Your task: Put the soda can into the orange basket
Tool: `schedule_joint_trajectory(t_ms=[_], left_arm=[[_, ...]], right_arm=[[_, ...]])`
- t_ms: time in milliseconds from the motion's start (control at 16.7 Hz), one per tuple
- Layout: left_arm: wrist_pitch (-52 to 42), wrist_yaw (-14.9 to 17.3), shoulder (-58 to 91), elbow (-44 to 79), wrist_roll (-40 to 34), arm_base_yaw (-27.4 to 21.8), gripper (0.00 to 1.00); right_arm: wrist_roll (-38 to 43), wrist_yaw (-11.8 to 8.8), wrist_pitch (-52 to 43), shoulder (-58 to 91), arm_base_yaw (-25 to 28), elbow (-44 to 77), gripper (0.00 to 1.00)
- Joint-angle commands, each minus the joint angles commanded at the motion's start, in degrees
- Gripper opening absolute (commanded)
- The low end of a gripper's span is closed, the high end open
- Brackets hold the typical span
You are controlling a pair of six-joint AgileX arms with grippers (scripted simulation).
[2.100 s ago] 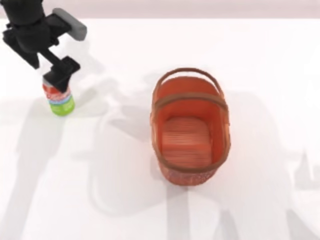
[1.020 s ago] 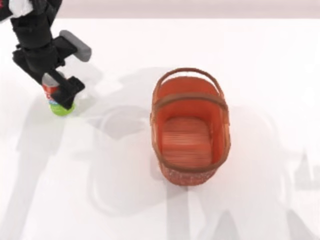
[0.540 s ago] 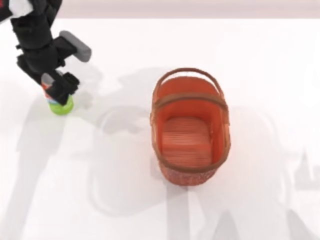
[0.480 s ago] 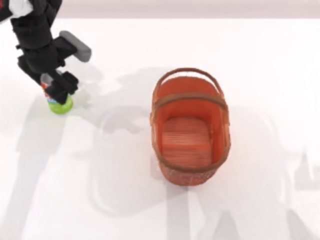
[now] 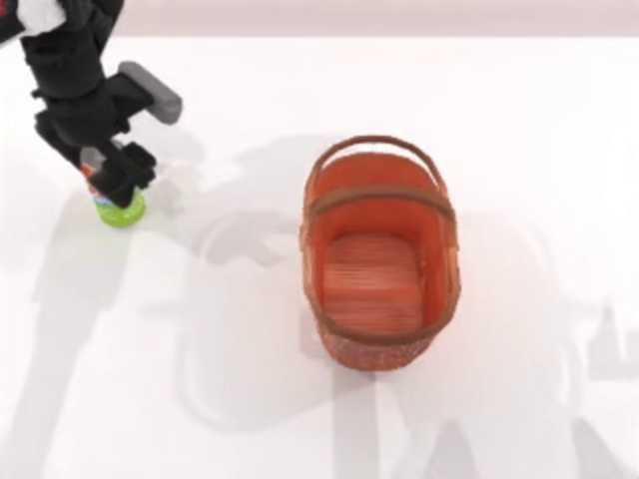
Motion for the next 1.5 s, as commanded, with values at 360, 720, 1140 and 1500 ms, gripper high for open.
schedule_joint_trajectory(t_ms=[360, 720, 1140, 1500], left_arm=[[0.00, 0.00, -0.09, -0.02, 0.07, -0.14, 0.00], [8.66, 6.67, -1.31, -2.83, -3.05, -1.25, 0.00], [41.67, 28.92, -5.97, -13.96, -14.14, -4.95, 0.00], [77.80, 51.36, -12.16, -27.19, -26.30, -8.47, 0.00]], right_arm=[[0.00, 0.00, 0.00, 0.00, 0.00, 0.00, 1.00], [0.00, 0.00, 0.00, 0.00, 0.00, 0.00, 1.00], [0.00, 0.00, 0.00, 0.00, 0.00, 0.00, 1.00], [0.00, 0.00, 0.00, 0.00, 0.00, 0.00, 1.00]])
